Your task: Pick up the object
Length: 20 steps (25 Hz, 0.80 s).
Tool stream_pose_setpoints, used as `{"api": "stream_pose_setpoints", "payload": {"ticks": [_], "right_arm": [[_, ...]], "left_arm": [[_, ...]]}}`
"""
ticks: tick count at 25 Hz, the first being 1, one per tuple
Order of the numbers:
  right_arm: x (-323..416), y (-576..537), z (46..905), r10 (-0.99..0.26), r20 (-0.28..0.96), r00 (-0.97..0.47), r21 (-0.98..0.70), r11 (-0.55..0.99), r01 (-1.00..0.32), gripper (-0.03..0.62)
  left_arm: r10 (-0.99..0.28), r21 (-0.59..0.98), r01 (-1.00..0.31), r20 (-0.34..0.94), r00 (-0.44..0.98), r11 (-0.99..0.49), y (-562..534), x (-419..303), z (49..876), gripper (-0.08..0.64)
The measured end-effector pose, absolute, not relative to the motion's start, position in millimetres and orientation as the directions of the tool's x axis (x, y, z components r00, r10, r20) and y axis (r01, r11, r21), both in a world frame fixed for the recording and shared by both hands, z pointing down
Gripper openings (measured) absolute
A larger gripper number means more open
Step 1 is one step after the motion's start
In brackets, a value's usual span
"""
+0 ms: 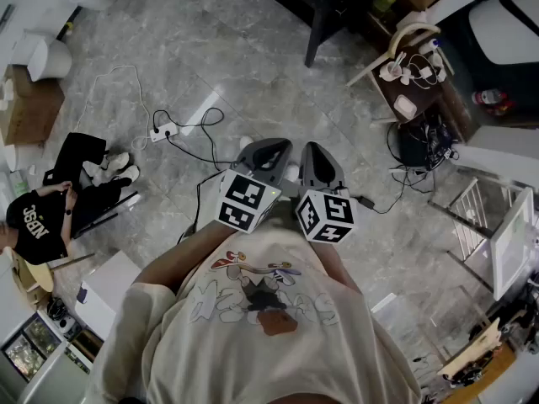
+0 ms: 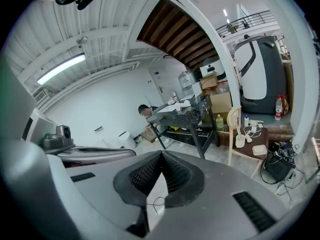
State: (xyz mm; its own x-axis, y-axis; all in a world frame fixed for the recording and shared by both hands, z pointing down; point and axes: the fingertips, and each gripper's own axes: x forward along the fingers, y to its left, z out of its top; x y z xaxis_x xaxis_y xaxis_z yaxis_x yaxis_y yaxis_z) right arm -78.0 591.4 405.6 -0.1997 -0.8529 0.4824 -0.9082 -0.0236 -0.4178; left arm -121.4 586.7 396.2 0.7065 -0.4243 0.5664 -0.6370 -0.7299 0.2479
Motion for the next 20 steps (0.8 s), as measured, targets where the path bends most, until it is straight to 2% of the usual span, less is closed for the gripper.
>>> {"api": "stream_pose_setpoints", "payload": {"ticks": [8, 20], "right_arm": [[-83.5, 583.4, 416.6, -0.847, 0.491, -0.202, -0.427, -0.032, -0.904, 0.017], [-133.0, 529.2, 424.4, -0.821, 0.543, -0.176, -0.428, -0.090, -0.899, 0.018]], "left_arm": [[-0.411, 0.249, -0.638, 0.586, 0.698, -0.729, 578.3, -126.8, 407.9, 0.014], [-0.398, 0.309, -0.647, 0.583, 0.708, -0.697, 516.5, -181.5, 406.0, 0.014]]}}
